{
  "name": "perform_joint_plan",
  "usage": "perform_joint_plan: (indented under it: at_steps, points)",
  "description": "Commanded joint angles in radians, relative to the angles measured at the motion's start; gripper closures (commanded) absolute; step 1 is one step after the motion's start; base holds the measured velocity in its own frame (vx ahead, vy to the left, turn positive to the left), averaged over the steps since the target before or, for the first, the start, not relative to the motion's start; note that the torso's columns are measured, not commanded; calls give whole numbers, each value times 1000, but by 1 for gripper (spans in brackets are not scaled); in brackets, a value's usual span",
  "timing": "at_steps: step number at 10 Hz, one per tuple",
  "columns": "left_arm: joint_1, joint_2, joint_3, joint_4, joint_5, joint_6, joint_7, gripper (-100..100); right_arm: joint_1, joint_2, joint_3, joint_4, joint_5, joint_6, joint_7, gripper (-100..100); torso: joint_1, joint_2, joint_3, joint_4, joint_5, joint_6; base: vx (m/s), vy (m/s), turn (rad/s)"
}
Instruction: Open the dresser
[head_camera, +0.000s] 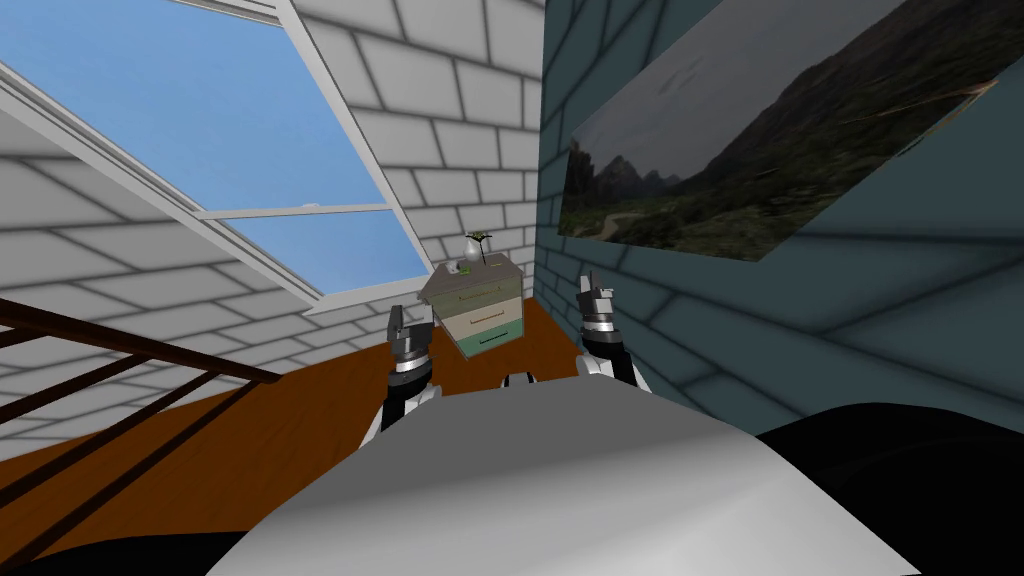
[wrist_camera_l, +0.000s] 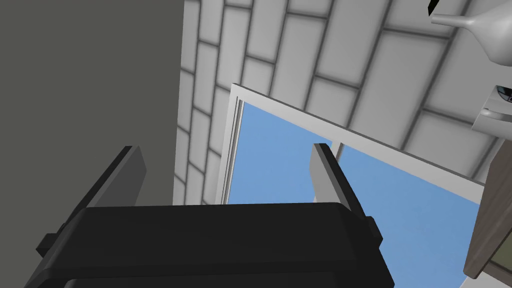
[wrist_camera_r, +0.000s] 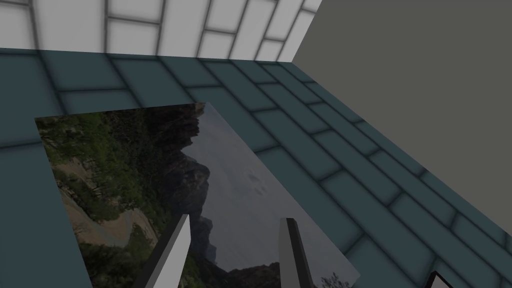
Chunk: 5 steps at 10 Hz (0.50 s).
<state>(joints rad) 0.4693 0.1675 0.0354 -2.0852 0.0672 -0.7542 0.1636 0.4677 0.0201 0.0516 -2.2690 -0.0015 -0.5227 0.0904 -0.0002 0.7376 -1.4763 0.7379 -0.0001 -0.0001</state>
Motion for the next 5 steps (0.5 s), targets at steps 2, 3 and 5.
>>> perform_joint_plan:
  at_steps: [2, 3, 5]
  points:
    - [-14, 12, 6, 92, -8, -65, 14, -100, 0, 0, 0, 0, 0, 0, 0, 0, 0, -1, 0, 0, 0, 0, 116, -30, 9]
    - [-20, 16, 10, 130, -10, -93, 21, -100, 0, 0, 0, 0, 0, 0, 0, 0, 0, 2, 1, 1, 0, 0, 74, -24, 6]
    - [-26, 20, 14, 174, -12, -121, 29, -100, 0, 0, 0, 0, 0, 0, 0, 0, 0, 0, 0, 0, 0, 0, 108, -25, 11]
